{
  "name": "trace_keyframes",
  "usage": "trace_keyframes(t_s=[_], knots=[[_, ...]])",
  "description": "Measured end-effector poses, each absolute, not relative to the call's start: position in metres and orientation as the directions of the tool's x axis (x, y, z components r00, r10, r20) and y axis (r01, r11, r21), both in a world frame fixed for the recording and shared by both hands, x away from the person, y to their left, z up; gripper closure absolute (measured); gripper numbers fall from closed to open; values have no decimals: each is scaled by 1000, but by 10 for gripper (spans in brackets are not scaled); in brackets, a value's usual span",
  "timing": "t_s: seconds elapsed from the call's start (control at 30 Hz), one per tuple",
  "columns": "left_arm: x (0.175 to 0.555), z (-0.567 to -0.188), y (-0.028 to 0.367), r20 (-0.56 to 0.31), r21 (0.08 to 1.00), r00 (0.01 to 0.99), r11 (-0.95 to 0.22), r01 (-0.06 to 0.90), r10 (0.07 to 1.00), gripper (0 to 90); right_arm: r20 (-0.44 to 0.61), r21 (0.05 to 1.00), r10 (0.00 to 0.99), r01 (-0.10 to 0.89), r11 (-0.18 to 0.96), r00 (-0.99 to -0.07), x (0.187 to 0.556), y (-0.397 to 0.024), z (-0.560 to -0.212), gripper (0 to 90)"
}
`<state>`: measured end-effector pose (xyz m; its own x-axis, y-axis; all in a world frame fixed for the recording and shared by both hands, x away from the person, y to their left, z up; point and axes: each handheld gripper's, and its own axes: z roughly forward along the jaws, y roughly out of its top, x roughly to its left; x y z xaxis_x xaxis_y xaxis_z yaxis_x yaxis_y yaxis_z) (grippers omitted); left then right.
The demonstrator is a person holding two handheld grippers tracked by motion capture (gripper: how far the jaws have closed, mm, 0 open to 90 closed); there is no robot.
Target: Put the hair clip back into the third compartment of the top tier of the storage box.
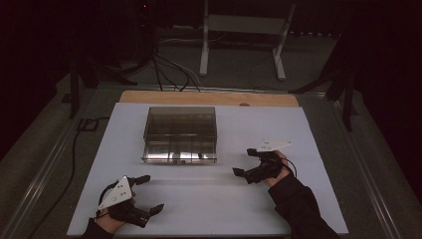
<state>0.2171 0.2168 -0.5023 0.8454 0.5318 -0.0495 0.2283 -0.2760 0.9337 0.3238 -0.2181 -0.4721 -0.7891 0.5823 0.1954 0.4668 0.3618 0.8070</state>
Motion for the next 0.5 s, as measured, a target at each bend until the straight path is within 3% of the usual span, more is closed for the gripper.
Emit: trace_keyframes(t_s=[0.5], knots=[[217, -502, 216, -48, 934, 846, -277, 228, 532, 6, 238, 793, 613, 515, 325, -753, 304, -255, -499, 9]])
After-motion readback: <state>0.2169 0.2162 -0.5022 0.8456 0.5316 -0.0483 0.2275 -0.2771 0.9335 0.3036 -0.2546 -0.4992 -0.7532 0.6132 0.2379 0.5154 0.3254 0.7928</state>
